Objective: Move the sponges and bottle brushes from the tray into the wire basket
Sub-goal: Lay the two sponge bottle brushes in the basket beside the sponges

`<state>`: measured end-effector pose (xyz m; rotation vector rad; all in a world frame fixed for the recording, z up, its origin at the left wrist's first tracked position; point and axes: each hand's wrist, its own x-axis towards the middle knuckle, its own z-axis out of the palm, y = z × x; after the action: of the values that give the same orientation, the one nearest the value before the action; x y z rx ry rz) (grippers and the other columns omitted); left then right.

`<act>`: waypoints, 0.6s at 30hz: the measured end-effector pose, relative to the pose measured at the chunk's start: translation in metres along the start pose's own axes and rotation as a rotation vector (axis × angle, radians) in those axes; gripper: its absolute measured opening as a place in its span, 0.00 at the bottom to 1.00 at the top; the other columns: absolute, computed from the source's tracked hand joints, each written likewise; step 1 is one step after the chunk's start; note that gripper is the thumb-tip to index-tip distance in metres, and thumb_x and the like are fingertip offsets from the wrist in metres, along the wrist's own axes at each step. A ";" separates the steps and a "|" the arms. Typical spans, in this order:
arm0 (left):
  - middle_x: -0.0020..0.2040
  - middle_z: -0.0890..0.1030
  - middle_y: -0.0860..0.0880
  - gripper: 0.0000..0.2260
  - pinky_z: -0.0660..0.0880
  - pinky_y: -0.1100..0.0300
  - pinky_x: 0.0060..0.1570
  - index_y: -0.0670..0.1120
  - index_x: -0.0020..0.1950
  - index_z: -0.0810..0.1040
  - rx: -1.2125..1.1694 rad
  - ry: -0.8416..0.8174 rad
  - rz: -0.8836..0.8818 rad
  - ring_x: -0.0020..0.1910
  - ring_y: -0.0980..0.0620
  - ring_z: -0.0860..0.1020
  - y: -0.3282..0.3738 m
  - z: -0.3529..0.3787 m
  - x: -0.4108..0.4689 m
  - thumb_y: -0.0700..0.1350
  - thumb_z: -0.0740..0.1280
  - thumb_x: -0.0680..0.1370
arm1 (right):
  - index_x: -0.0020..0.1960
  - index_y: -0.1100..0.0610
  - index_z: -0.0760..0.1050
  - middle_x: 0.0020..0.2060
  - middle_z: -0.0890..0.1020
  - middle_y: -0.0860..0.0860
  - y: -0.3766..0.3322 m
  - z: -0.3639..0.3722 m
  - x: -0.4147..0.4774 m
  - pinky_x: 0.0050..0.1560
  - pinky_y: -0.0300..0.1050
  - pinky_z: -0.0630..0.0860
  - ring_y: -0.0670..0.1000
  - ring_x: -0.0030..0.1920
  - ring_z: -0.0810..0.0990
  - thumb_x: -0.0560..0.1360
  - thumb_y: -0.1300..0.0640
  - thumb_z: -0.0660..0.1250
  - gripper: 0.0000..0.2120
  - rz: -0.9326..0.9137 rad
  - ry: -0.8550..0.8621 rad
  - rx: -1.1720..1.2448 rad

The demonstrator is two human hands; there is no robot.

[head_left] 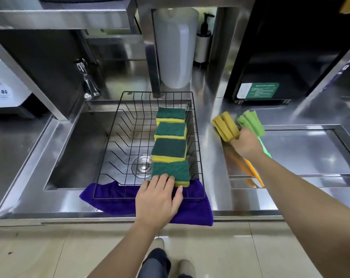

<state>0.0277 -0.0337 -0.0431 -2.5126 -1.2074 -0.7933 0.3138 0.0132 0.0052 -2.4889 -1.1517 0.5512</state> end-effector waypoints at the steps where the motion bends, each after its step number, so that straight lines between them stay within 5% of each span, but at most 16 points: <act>1: 0.46 0.82 0.46 0.18 0.71 0.53 0.40 0.42 0.48 0.82 0.002 0.003 -0.002 0.42 0.46 0.79 0.000 0.000 0.000 0.52 0.58 0.79 | 0.54 0.66 0.70 0.51 0.80 0.65 -0.002 -0.003 0.001 0.51 0.53 0.74 0.65 0.54 0.78 0.72 0.60 0.64 0.14 0.004 0.014 0.014; 5: 0.46 0.81 0.46 0.17 0.70 0.54 0.40 0.42 0.47 0.81 0.005 0.020 0.003 0.42 0.46 0.78 0.001 0.000 0.000 0.52 0.58 0.79 | 0.50 0.60 0.72 0.48 0.82 0.62 -0.021 -0.023 0.014 0.52 0.54 0.78 0.63 0.50 0.81 0.68 0.57 0.67 0.13 0.007 0.119 0.201; 9: 0.44 0.80 0.46 0.17 0.69 0.54 0.39 0.42 0.48 0.80 -0.010 0.021 -0.011 0.41 0.47 0.77 0.001 -0.001 0.000 0.53 0.59 0.79 | 0.62 0.60 0.65 0.47 0.83 0.62 -0.054 -0.040 0.022 0.49 0.51 0.76 0.59 0.49 0.82 0.72 0.60 0.67 0.21 -0.039 0.187 0.559; 12: 0.41 0.78 0.47 0.16 0.69 0.54 0.37 0.42 0.45 0.79 -0.009 0.015 -0.016 0.38 0.47 0.74 0.002 -0.001 0.001 0.53 0.59 0.79 | 0.59 0.59 0.66 0.46 0.83 0.62 -0.088 -0.044 0.019 0.50 0.50 0.74 0.54 0.46 0.80 0.72 0.62 0.67 0.18 -0.102 0.160 0.749; 18: 0.42 0.79 0.47 0.17 0.70 0.54 0.37 0.44 0.44 0.79 -0.005 -0.021 -0.035 0.38 0.48 0.75 0.003 -0.002 0.000 0.54 0.58 0.79 | 0.56 0.56 0.58 0.34 0.77 0.54 -0.148 -0.019 0.006 0.17 0.34 0.66 0.38 0.18 0.72 0.76 0.67 0.61 0.16 -0.193 0.027 0.974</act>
<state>0.0290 -0.0365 -0.0411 -2.5163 -1.2607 -0.7807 0.2310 0.1062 0.0882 -1.5303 -0.8046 0.7771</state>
